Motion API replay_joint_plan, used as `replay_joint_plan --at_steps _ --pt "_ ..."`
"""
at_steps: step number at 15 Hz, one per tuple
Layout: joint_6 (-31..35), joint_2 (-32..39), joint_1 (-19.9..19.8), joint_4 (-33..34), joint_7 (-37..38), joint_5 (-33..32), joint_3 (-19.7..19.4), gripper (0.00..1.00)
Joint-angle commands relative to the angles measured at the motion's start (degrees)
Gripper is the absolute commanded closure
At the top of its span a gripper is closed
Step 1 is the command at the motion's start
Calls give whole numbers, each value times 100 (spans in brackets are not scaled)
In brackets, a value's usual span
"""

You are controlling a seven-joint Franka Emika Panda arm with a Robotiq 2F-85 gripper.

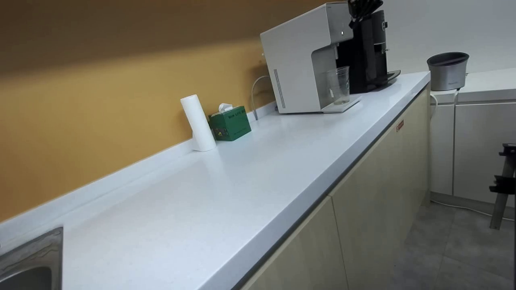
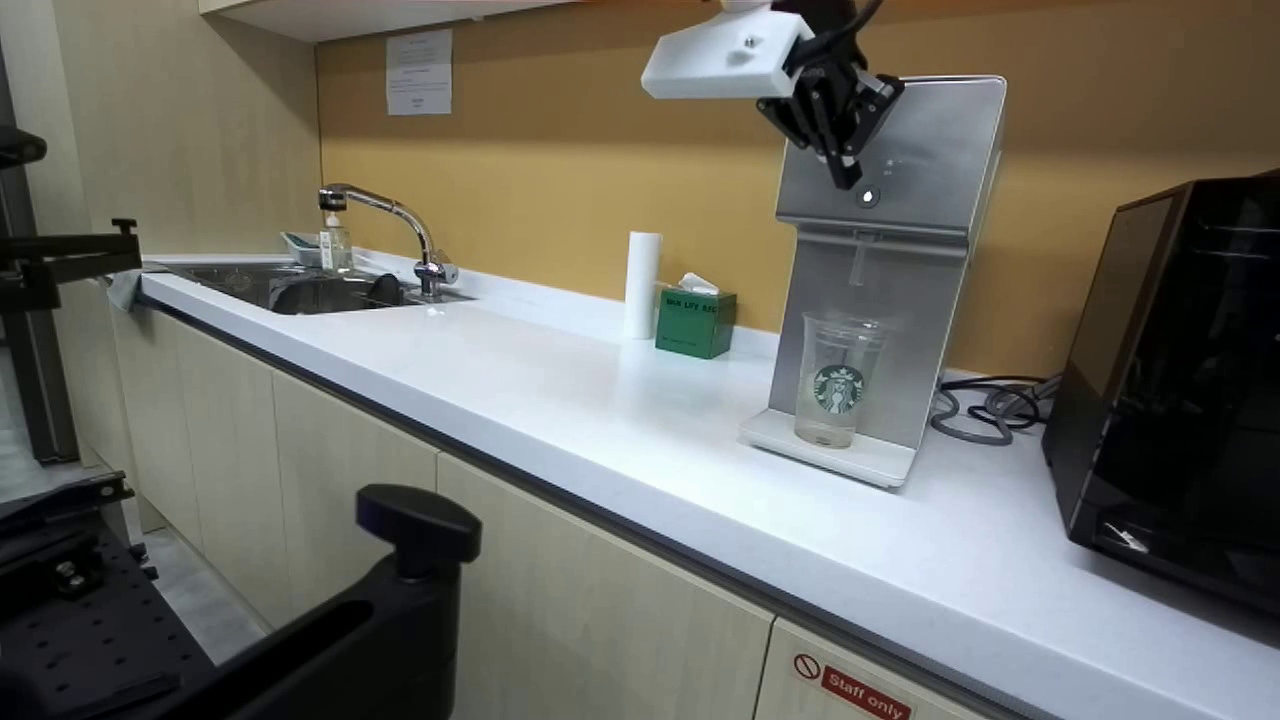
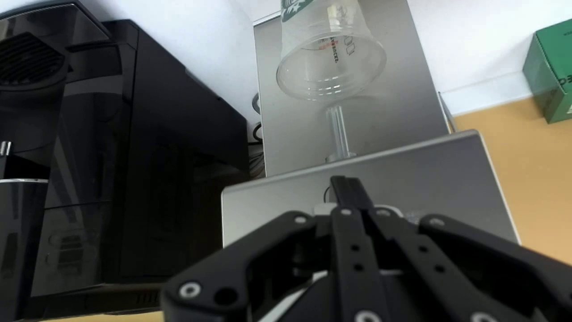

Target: Press one button on the coffeemaker.

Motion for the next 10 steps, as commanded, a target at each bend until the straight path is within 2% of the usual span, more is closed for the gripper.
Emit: replay_joint_plan --at_steps 1,6,10 --pt "-347 404 58 506 -653 782 -154 100" --pt "-700 785 -67 859 -1322 1613 -125 100" --pt "-791 981 -137 1042 -1675 2043 -98 100"
